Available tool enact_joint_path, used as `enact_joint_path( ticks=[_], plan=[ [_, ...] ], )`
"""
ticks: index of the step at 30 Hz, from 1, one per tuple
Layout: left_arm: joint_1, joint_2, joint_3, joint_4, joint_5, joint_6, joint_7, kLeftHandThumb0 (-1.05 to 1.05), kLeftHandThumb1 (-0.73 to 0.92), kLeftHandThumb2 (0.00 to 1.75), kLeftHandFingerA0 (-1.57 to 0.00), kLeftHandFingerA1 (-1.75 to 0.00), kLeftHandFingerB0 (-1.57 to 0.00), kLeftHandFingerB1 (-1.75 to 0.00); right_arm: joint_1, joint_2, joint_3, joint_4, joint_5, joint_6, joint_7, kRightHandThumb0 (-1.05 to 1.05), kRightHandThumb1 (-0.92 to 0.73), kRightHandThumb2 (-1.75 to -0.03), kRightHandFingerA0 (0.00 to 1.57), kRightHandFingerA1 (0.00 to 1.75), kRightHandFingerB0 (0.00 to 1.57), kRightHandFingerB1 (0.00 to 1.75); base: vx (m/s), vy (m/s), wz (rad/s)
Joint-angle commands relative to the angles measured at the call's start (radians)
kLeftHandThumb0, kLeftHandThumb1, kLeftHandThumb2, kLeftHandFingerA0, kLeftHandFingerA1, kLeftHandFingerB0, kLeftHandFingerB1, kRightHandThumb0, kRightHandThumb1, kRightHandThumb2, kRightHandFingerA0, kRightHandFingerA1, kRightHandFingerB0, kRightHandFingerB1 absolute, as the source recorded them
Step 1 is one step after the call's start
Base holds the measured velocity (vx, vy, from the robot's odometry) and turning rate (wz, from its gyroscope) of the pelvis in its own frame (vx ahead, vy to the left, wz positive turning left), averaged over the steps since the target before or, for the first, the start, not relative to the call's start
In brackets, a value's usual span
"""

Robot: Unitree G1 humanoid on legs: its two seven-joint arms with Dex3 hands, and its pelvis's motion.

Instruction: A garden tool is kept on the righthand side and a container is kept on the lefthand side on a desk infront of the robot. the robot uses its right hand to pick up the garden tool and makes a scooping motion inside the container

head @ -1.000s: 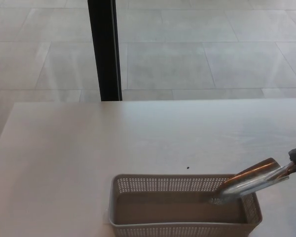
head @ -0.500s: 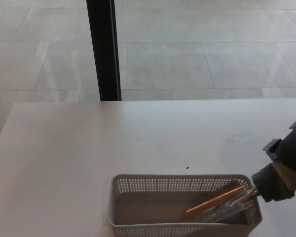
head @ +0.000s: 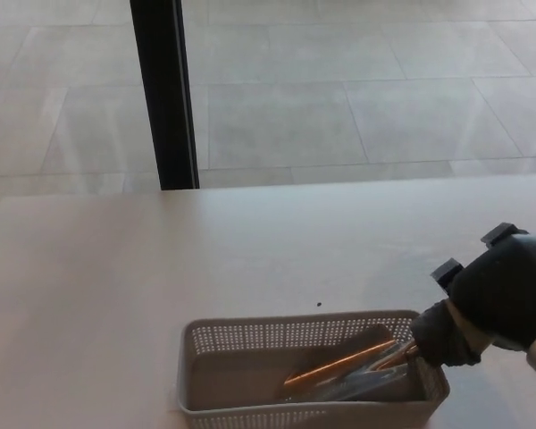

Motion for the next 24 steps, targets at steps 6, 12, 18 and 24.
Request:
enact_joint_path(
  ticks=[6, 12, 18, 24],
  plan=[
    [0.019, 0.008, 0.001, -0.011, -0.01, -0.03, -0.02, -0.58, 0.66, 0.59, -0.64, -0.69, -0.59, -0.48, 0.053, 0.274, 0.139, 0.039, -0.063, 0.141, 0.039, -0.46, -0.8, -0.75, 0.93, 1.75, 0.71, 1.55, 0.0, 0.0, 0.0],
    [0.012, 0.004, 0.004, 0.003, -0.008, -0.016, -0.004, -0.57, 0.65, 0.59, -0.65, -0.61, -0.59, -0.45, 0.085, 0.343, 0.16, 0.055, -0.021, 0.158, 0.009, -0.39, -0.75, -0.85, 1.0, 1.75, 0.81, 1.24, 0.0, 0.0, 0.0],
    [0.007, 0.01, 0.008, -0.001, -0.012, -0.016, -0.008, -0.59, 0.63, 0.59, -0.69, -0.75, -0.6, -0.47, 0.103, 0.336, 0.153, 0.022, 0.018, 0.146, 0.003, -0.38, -0.65, -0.89, 0.95, 1.75, 0.78, 1.36, 0.0, 0.0, 0.0],
    [-0.001, 0.01, -0.005, 0.011, 0.004, -0.011, 0.008, -0.58, 0.64, 0.59, -0.66, -0.64, -0.62, -0.46, 0.118, 0.352, 0.071, -0.041, 0.209, 0.121, 0.056, -0.37, -0.64, -0.84, 0.94, 1.75, 0.81, 0.99, 0.0, 0.0, 0.0]
  ],
)
